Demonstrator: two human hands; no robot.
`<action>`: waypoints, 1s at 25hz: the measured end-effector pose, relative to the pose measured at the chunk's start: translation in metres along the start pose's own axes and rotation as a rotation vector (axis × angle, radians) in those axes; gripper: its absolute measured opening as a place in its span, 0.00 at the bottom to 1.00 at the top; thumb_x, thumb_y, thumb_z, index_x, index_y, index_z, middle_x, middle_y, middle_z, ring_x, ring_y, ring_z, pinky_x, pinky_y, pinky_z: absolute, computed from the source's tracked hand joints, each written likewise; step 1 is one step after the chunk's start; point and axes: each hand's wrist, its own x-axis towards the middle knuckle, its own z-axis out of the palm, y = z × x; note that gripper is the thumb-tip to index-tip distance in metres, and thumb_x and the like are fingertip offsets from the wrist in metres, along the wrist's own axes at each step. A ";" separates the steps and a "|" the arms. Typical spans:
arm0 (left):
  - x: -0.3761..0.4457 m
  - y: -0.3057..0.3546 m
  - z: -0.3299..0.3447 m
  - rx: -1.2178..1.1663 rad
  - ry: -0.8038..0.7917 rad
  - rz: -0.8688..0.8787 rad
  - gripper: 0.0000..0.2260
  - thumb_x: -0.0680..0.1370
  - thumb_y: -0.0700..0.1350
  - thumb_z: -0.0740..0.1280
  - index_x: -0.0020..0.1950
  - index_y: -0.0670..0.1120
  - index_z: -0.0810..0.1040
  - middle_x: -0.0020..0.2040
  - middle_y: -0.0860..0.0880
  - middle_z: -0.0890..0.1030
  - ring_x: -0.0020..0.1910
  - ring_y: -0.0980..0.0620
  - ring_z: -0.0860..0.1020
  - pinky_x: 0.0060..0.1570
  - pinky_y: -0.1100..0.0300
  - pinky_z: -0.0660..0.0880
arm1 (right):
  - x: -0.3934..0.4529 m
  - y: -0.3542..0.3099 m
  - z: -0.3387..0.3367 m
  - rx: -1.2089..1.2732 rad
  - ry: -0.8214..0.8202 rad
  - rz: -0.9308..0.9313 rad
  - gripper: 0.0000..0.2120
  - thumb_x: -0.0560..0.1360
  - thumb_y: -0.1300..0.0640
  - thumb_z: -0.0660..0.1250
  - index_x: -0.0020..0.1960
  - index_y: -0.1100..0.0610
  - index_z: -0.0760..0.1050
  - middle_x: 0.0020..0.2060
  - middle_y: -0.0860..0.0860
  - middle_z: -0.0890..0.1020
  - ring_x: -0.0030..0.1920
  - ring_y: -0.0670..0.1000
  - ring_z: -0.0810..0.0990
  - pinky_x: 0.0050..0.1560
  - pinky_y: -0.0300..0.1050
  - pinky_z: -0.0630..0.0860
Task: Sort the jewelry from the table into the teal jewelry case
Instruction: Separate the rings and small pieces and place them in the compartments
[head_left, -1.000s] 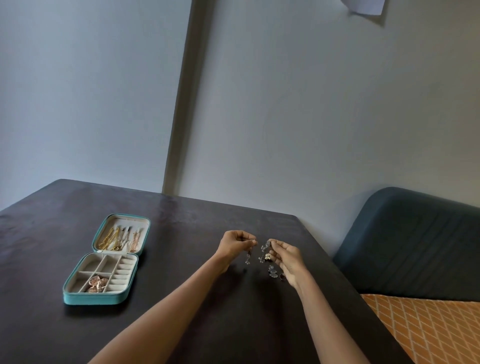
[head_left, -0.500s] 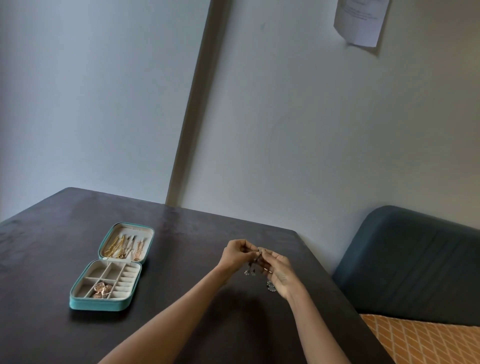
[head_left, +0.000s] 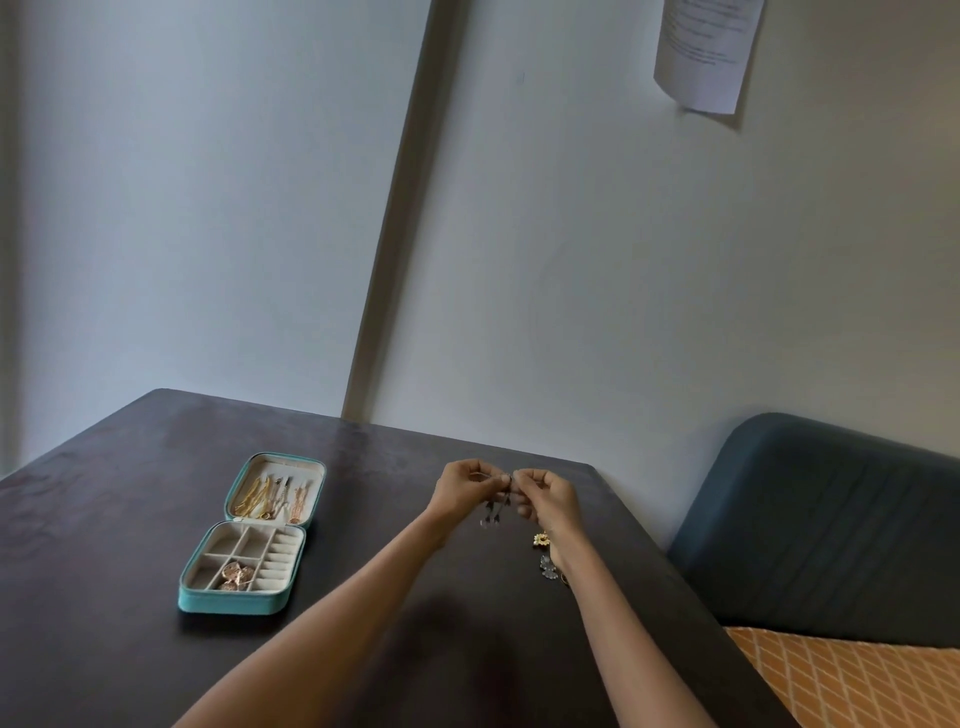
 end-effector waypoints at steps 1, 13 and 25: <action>-0.003 0.005 -0.002 -0.068 -0.001 -0.013 0.04 0.75 0.40 0.70 0.44 0.39 0.79 0.40 0.43 0.82 0.39 0.51 0.81 0.43 0.62 0.78 | -0.003 -0.005 0.003 -0.001 -0.001 -0.020 0.03 0.77 0.61 0.66 0.44 0.58 0.76 0.34 0.51 0.79 0.33 0.46 0.74 0.30 0.34 0.73; -0.023 0.049 -0.041 -0.057 -0.053 0.066 0.03 0.76 0.40 0.67 0.43 0.43 0.78 0.44 0.46 0.83 0.42 0.54 0.80 0.44 0.67 0.75 | -0.034 -0.022 0.038 -0.193 -0.106 -0.182 0.03 0.74 0.53 0.70 0.43 0.50 0.82 0.37 0.46 0.84 0.40 0.42 0.79 0.42 0.35 0.73; -0.023 0.069 -0.072 0.307 0.048 0.176 0.02 0.74 0.43 0.71 0.42 0.46 0.81 0.40 0.49 0.84 0.37 0.58 0.79 0.43 0.67 0.73 | -0.047 -0.026 0.066 -0.011 -0.170 -0.038 0.07 0.79 0.58 0.61 0.50 0.54 0.77 0.44 0.51 0.79 0.43 0.46 0.76 0.43 0.38 0.73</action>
